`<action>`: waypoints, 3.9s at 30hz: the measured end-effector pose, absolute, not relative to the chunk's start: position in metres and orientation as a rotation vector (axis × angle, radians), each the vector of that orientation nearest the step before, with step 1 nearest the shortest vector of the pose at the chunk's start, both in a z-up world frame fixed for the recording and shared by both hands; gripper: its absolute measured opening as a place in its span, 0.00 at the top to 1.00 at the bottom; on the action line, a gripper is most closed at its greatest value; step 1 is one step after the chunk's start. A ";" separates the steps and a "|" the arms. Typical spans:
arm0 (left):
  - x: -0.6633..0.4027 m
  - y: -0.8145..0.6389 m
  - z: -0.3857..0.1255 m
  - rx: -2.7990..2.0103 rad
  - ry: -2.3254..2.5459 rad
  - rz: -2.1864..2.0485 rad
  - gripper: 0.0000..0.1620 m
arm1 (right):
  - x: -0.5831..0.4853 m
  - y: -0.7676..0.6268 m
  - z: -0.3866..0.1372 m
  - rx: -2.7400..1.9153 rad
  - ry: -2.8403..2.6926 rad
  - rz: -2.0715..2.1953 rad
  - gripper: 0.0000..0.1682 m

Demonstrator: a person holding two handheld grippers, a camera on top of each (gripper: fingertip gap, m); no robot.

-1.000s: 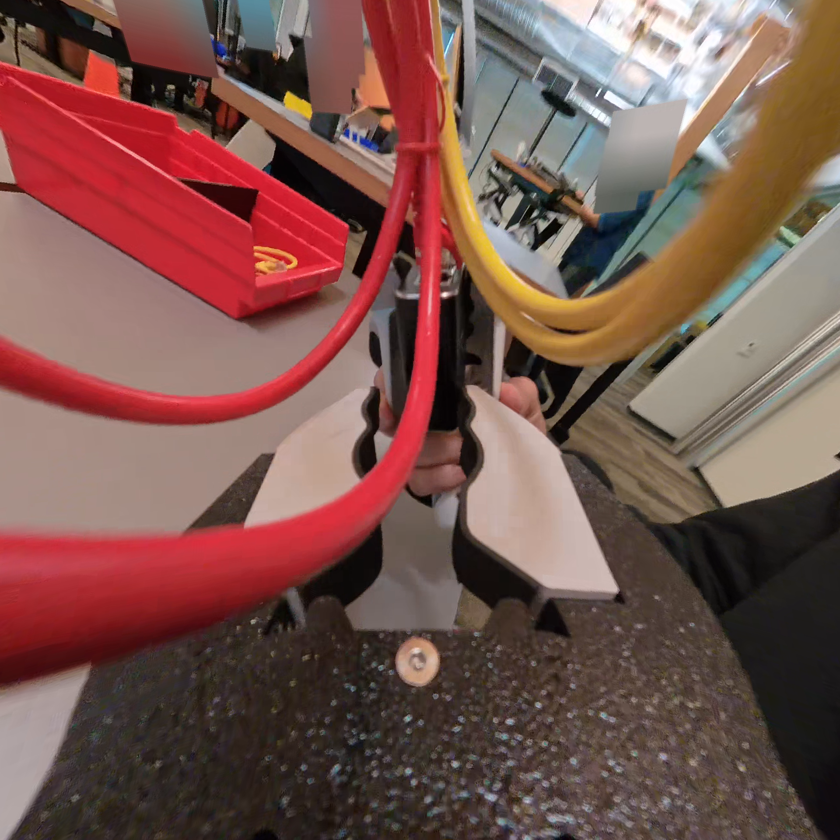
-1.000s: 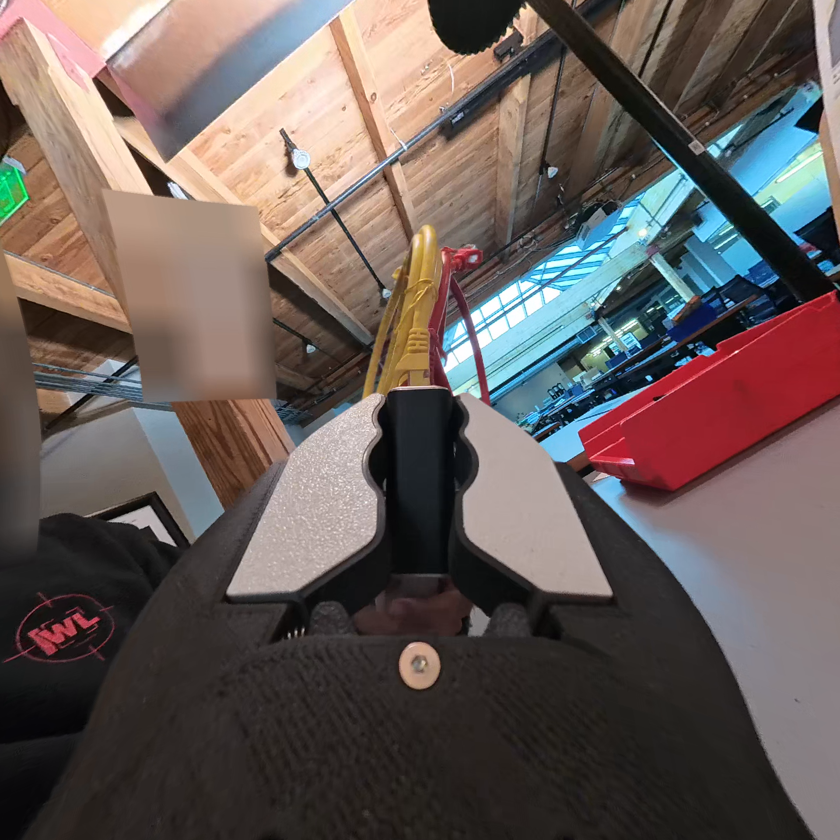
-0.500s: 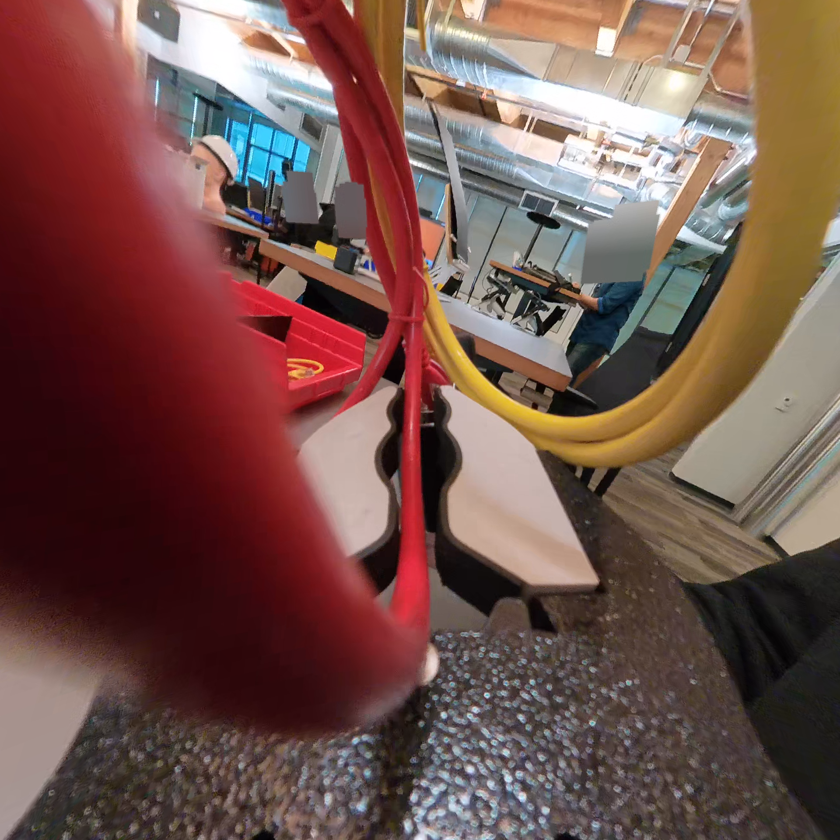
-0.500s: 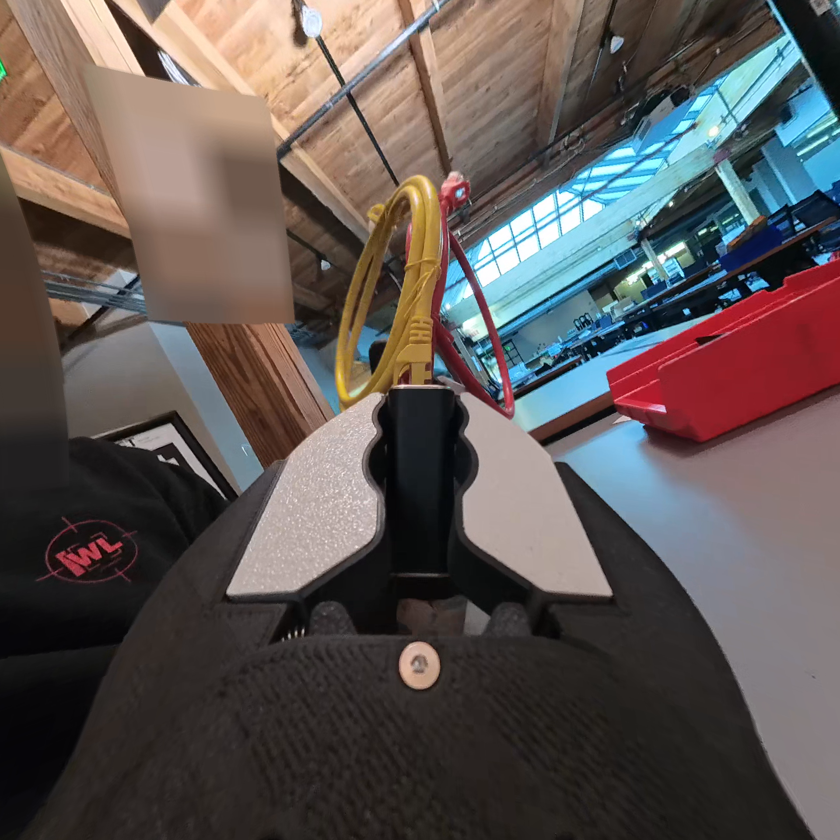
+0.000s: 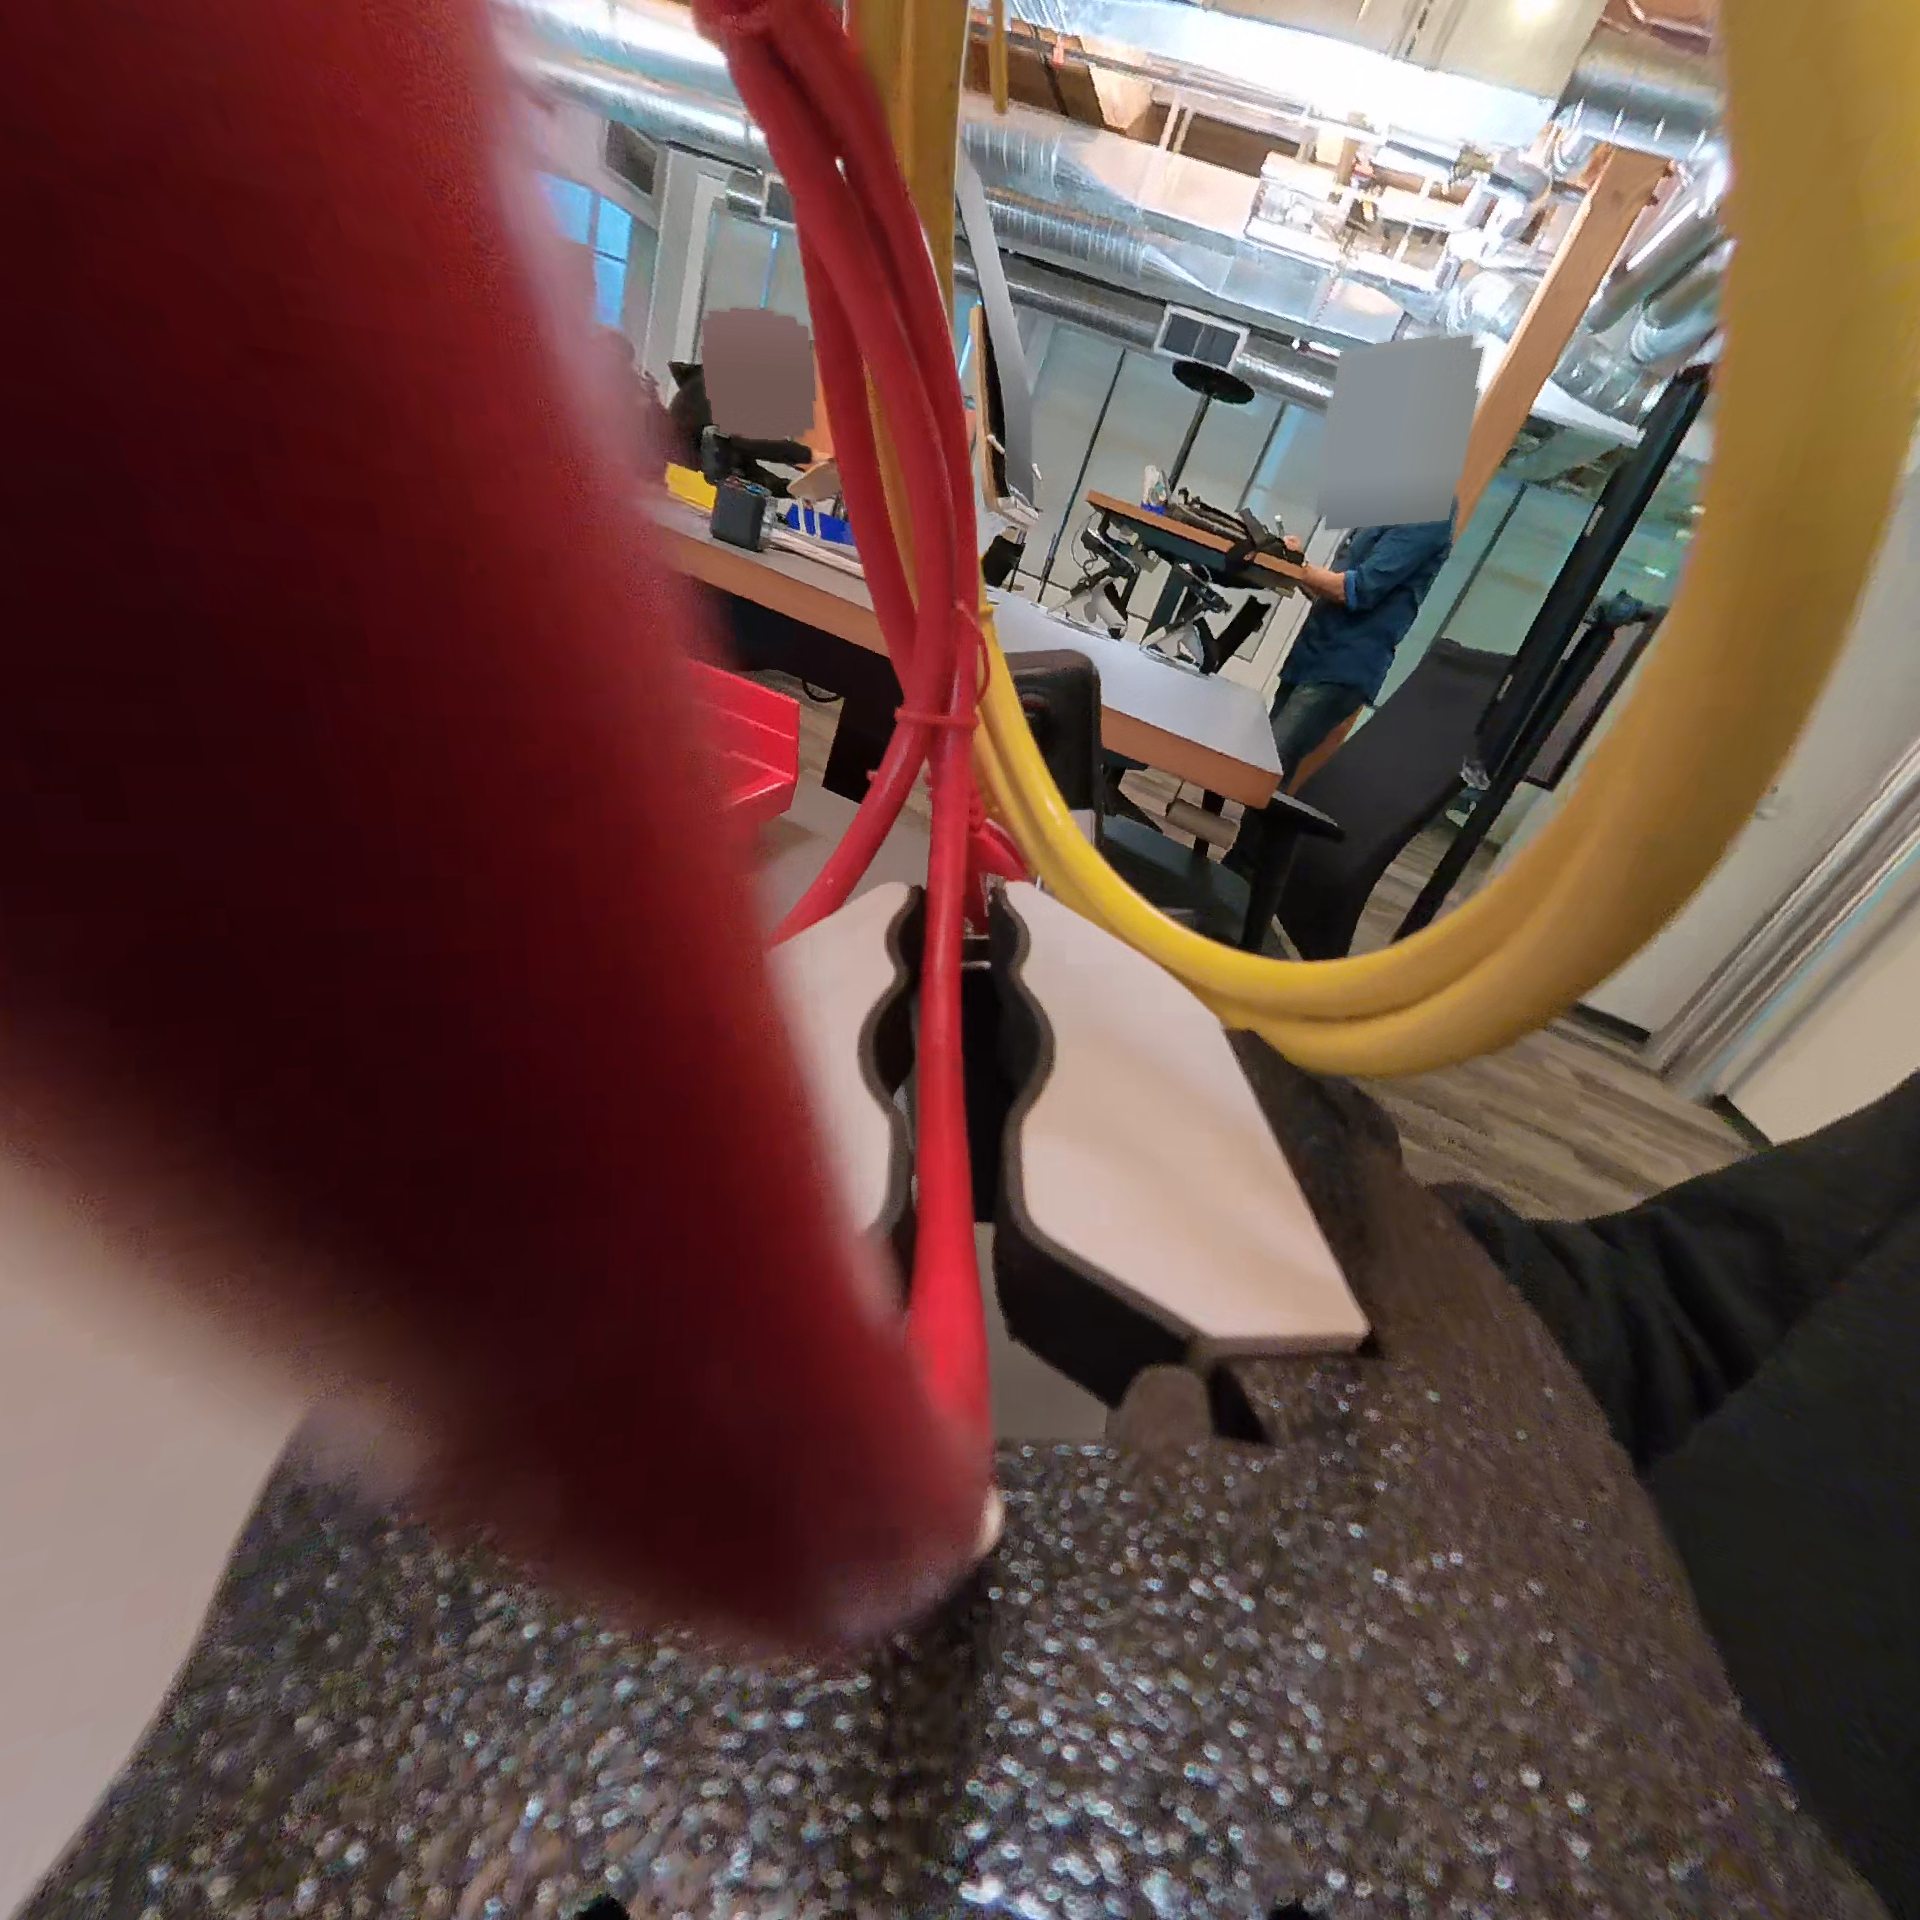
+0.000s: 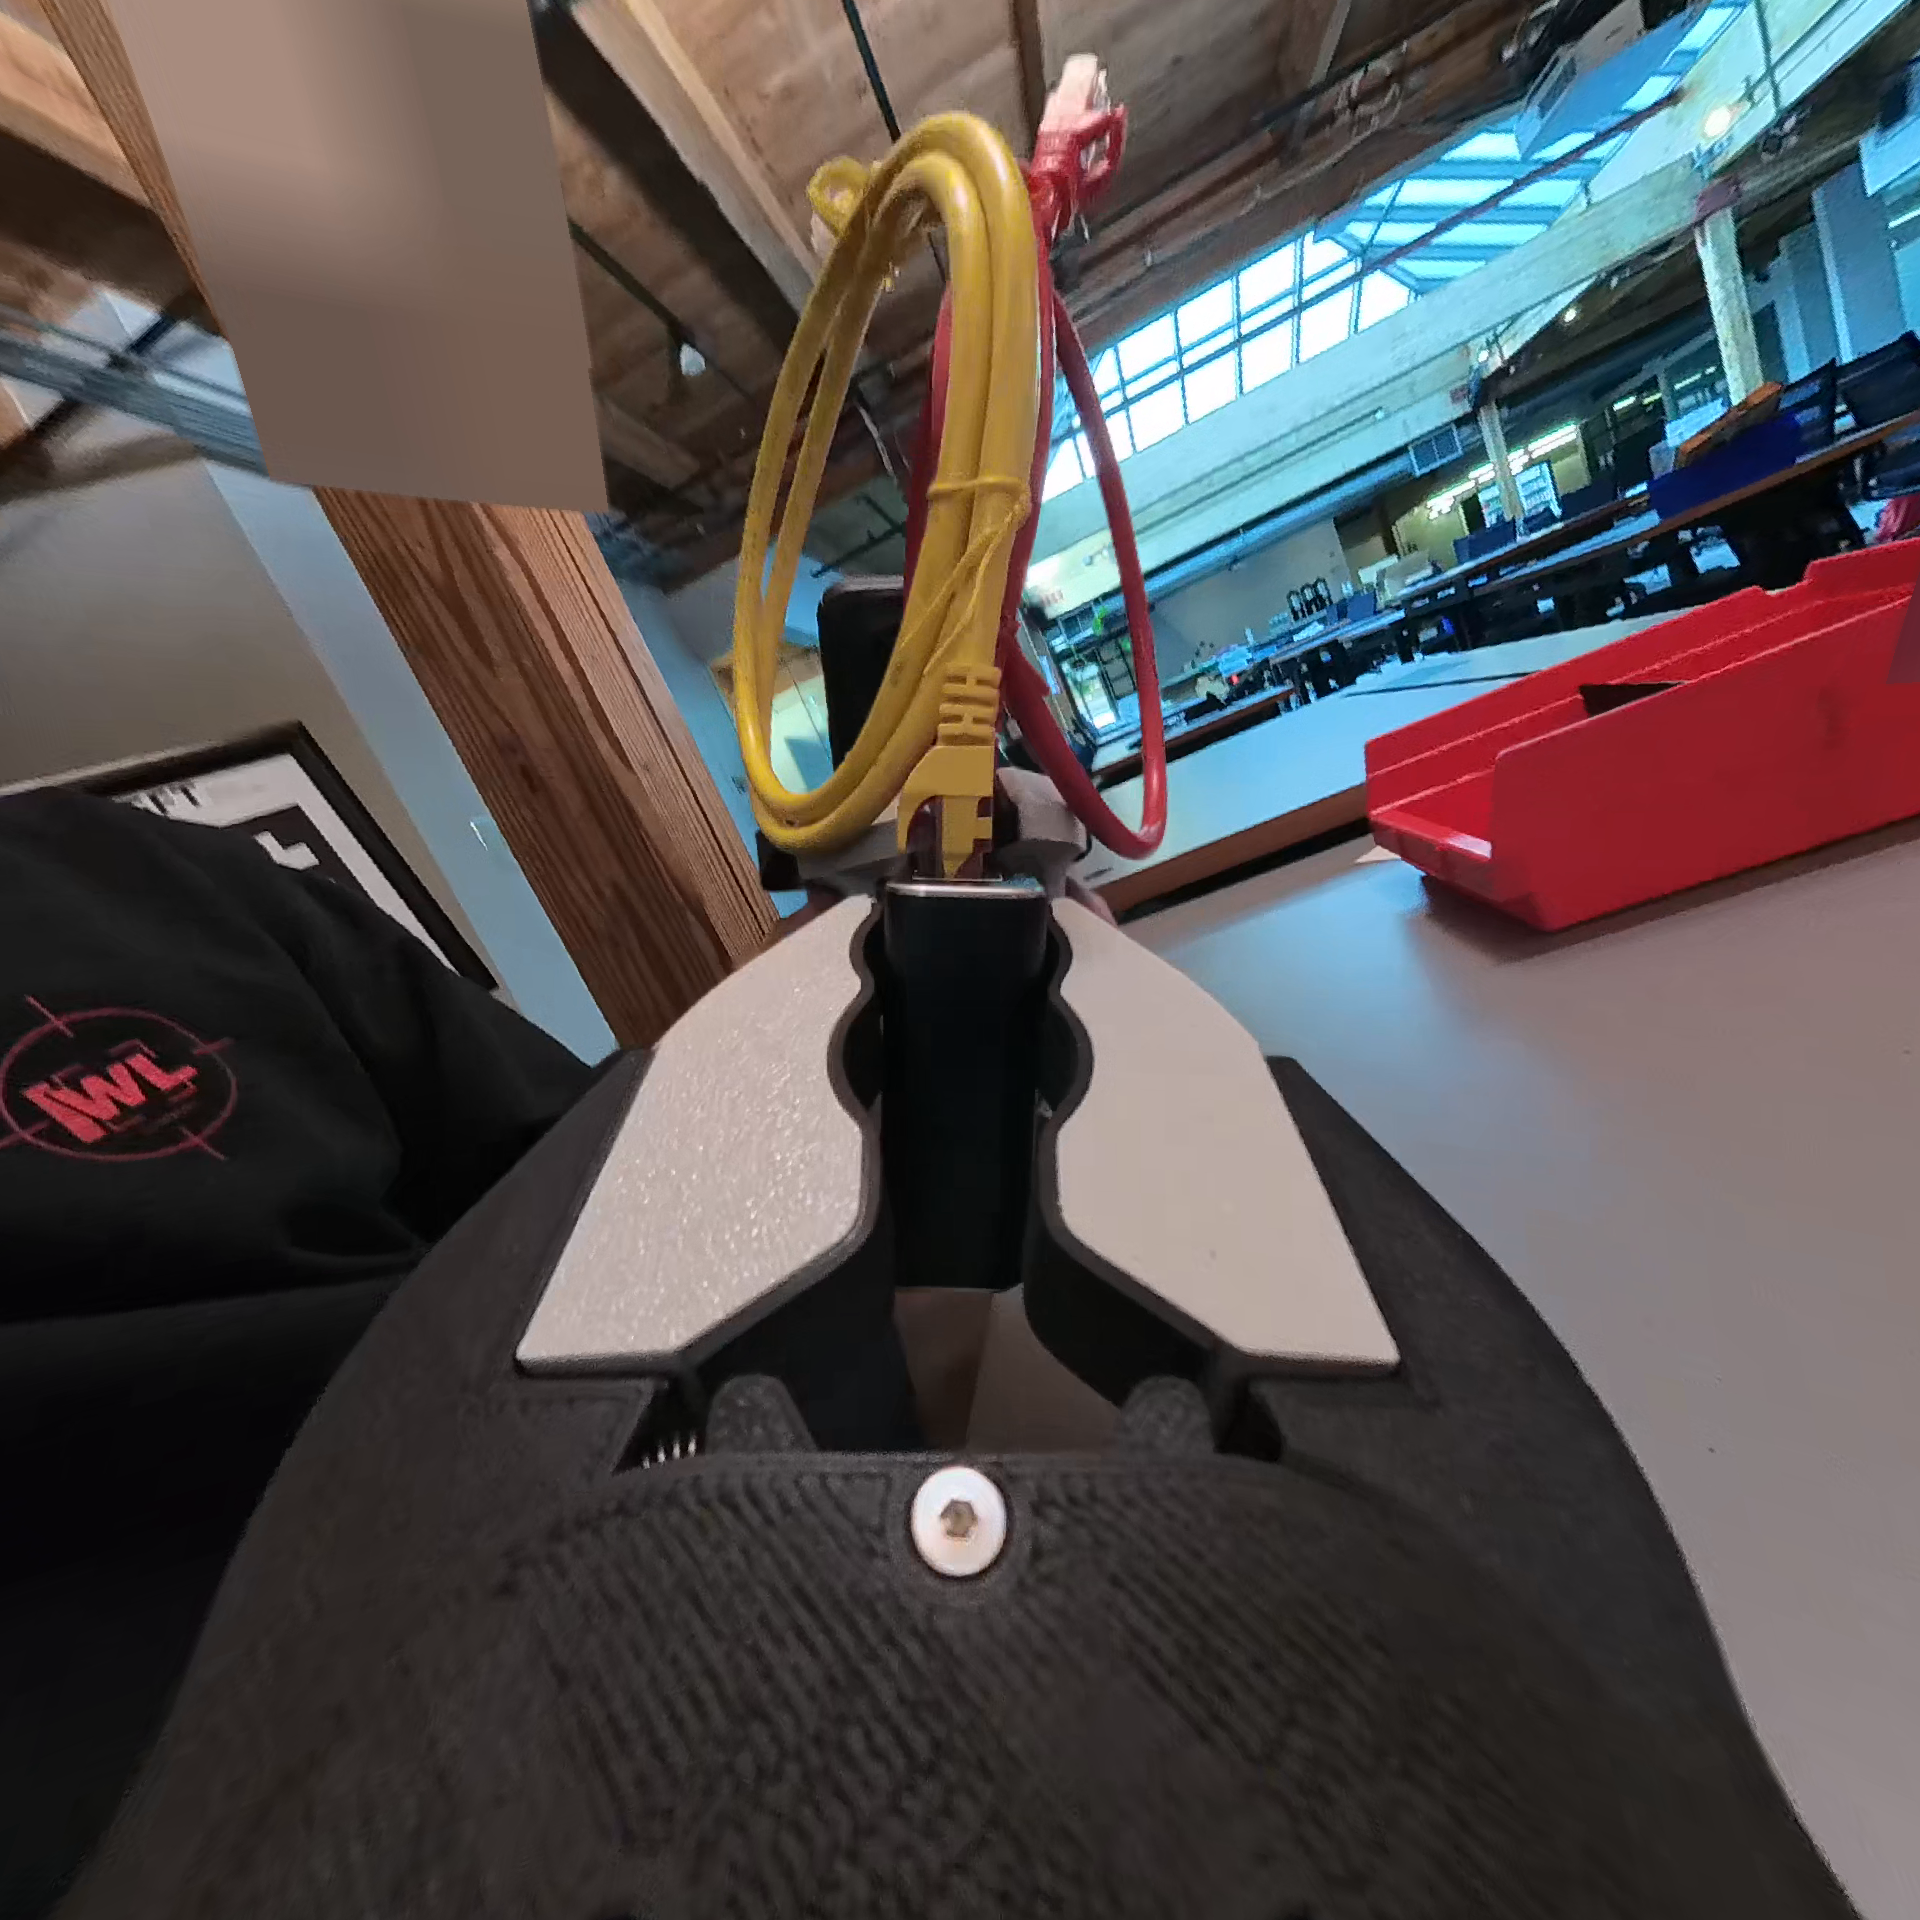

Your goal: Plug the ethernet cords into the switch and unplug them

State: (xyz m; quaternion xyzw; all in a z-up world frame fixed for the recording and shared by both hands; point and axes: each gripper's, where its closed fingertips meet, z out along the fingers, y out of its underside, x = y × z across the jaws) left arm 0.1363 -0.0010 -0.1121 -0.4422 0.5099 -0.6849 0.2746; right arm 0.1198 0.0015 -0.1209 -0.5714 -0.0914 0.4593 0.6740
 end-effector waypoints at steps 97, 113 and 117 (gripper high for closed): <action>0.140 -0.030 -0.100 -0.744 2.015 -1.331 0.90 | 0.145 -0.039 -0.055 -1.193 -0.333 0.463 0.85; 0.130 -0.036 -0.091 -0.803 2.078 -1.371 0.90 | 0.140 -0.044 -0.050 -1.171 -0.333 0.540 0.85; 0.129 -0.037 -0.091 -0.796 2.101 -1.327 0.90 | 0.139 -0.045 -0.048 -1.169 -0.337 0.533 0.85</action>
